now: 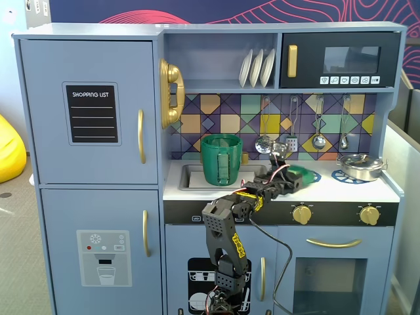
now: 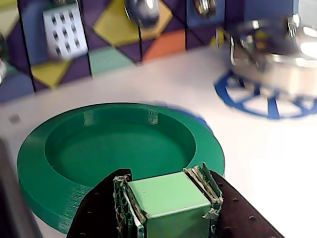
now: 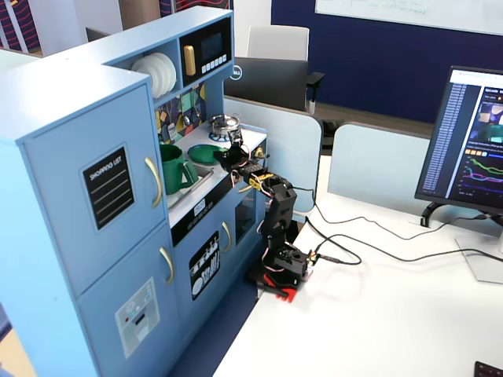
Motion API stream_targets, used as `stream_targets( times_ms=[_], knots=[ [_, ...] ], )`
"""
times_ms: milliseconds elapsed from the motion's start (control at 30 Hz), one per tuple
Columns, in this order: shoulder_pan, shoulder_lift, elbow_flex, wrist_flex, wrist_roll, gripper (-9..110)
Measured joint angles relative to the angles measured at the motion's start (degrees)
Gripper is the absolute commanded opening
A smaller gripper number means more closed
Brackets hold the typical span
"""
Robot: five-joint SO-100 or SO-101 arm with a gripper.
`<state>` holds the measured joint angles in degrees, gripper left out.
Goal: Pick up the lid from the counter and put it on the green recipient
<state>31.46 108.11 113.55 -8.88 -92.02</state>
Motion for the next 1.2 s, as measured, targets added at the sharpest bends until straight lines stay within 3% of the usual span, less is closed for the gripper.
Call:
stream_targets(
  times_ms=[633,1200],
  knots=[
    [-13.45,9.49,-30.5,35.68,-0.79,0],
    [-26.72,9.67,-33.93,38.94,-4.22,0]
  ],
)
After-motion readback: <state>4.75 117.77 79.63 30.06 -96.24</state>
